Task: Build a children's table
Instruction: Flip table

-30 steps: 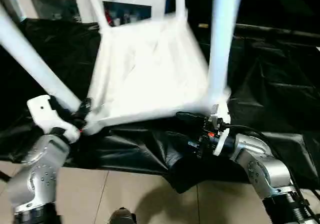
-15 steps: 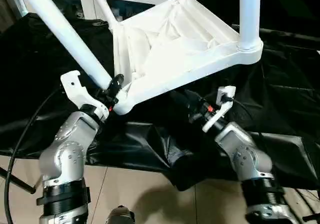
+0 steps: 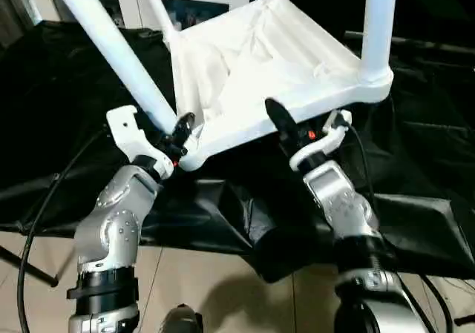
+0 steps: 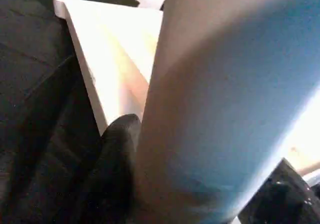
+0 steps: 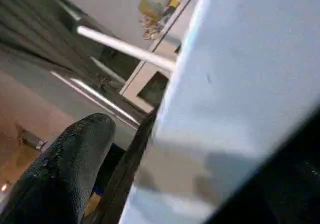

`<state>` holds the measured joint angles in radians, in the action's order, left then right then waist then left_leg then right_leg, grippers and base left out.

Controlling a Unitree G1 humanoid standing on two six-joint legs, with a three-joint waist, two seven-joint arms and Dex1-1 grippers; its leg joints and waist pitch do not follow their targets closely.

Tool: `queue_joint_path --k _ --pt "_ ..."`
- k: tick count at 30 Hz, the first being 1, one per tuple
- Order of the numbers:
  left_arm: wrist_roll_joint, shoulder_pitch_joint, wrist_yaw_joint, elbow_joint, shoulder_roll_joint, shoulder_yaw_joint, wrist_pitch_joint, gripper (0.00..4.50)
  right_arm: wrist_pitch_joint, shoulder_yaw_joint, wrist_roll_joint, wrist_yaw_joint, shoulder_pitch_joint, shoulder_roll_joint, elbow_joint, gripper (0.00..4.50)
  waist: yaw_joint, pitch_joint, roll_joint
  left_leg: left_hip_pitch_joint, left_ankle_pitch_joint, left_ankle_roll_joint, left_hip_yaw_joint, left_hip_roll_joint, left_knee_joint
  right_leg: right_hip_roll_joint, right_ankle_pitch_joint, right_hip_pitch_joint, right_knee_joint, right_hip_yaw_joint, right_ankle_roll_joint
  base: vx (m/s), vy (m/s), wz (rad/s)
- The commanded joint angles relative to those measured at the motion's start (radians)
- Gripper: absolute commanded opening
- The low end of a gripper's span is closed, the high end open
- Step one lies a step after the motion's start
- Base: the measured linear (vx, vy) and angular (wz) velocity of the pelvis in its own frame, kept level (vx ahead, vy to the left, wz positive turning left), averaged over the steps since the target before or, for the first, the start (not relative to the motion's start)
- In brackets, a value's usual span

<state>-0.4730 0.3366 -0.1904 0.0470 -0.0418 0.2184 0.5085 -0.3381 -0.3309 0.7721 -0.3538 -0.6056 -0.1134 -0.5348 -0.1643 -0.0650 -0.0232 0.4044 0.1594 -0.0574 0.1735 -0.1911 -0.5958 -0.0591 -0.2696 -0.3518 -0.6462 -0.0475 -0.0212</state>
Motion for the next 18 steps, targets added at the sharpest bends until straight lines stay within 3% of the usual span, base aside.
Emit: queue_joint_path --k 1,4,5,6,7,8,9,10,11,14,15,18 --pt "-0.063 0.001 -0.055 0.051 0.037 -0.024 -0.025 2.29 0.016 -0.037 0.016 0.044 -0.028 0.005 -0.049 4.5 0.008 0.089 0.016 -0.037 0.043 -0.053 -0.017 -0.04 0.062 -0.076 0.327 0.028 0.048 0.036 0.143 0.0 0.0 0.0" --pt "-0.064 -0.014 -0.057 0.066 0.043 -0.031 -0.023 2.29 0.017 -0.062 0.043 0.053 -0.056 0.003 -0.076 4.5 0.006 0.09 0.006 -0.034 0.017 -0.026 -0.014 -0.04 0.059 -0.077 0.351 0.03 0.044 0.037 0.141 0.0 0.0 0.0" --pt "-0.063 -0.026 -0.058 0.073 0.045 -0.039 -0.026 2.29 0.018 -0.092 0.064 0.056 -0.083 0.002 -0.103 4.5 0.009 0.088 -0.018 -0.032 0.006 -0.008 -0.01 -0.04 0.058 -0.074 0.355 0.032 0.045 0.037 0.14 0.0 0.0 0.0" --pt "-0.058 -0.036 -0.057 0.077 0.045 -0.044 -0.03 2.29 0.02 -0.107 0.074 0.056 -0.099 0.004 -0.123 4.5 0.008 0.09 -0.012 -0.027 -0.002 -0.002 -0.012 -0.038 0.057 -0.078 0.356 0.035 0.039 0.037 0.147 0.0 0.0 0.0" --pt "-0.057 -0.039 -0.057 0.079 0.044 -0.047 -0.031 2.29 0.02 -0.112 0.077 0.056 -0.104 0.005 -0.129 4.5 0.005 0.092 -0.015 -0.028 -0.024 0.018 -0.01 -0.039 0.053 -0.077 0.358 0.031 0.038 0.036 0.148 0.0 0.0 0.0" --pt "-0.055 -0.044 -0.057 0.082 0.044 -0.048 -0.032 2.29 0.022 -0.116 0.079 0.057 -0.109 0.006 -0.137 4.5 0.005 0.093 -0.011 -0.027 -0.04 0.026 -0.011 -0.039 0.051 -0.076 0.367 0.029 0.037 0.036 0.147 0.0 0.0 0.0" --pt "-0.052 -0.06 -0.055 0.095 0.044 -0.053 -0.035 2.29 0.027 -0.131 0.091 0.055 -0.127 0.009 -0.162 4.32 0.009 0.094 -0.021 -0.025 -0.065 0.047 -0.009 -0.039 0.048 -0.072 0.387 0.024 0.032 0.033 0.154 0.0 0.0 0.0" --pt "-0.052 -0.06 -0.055 0.095 0.044 -0.053 -0.035 2.29 0.027 -0.131 0.091 0.055 -0.127 0.009 -0.162 4.22 0.009 0.092 -0.018 -0.024 -0.061 0.051 -0.008 -0.039 0.049 -0.073 0.375 0.023 0.035 0.033 0.155 0.0 0.0 0.0" --pt "-0.056 -0.078 -0.057 0.115 0.047 -0.051 -0.033 2.29 0.02 -0.14 0.094 0.046 -0.151 0.016 -0.198 4.14 0.013 0.09 -0.032 -0.024 -0.051 0.057 -0.006 -0.04 0.049 -0.073 0.355 0.023 0.038 0.034 0.155 0.0 0.0 0.0" --pt "-0.058 -0.086 -0.06 0.123 0.047 -0.052 -0.032 2.29 0.011 -0.141 0.09 0.037 -0.161 0.021 -0.216 3.83 0.021 0.088 -0.025 -0.024 -0.031 0.052 -0.007 -0.042 0.053 -0.075 0.302 0.021 0.041 0.033 0.163 0.0 0.0 0.0" --pt "-0.055 -0.096 -0.063 0.128 0.046 -0.056 -0.033 2.29 0.004 -0.138 0.082 0.031 -0.167 0.025 -0.229 3.76 0.024 0.087 -0.033 -0.024 -0.027 0.05 -0.006 -0.042 0.053 -0.076 0.291 0.022 0.041 0.033 0.163 0.0 0.0 0.0" --pt "-0.053 -0.108 -0.063 0.129 0.043 -0.054 -0.034 2.29 0.002 -0.144 0.079 0.037 -0.17 0.024 -0.245 3.52 0.026 0.085 -0.034 -0.026 -0.009 0.041 -0.005 -0.044 0.056 -0.076 0.265 0.019 0.045 0.035 0.161 0.0 0.0 0.0"
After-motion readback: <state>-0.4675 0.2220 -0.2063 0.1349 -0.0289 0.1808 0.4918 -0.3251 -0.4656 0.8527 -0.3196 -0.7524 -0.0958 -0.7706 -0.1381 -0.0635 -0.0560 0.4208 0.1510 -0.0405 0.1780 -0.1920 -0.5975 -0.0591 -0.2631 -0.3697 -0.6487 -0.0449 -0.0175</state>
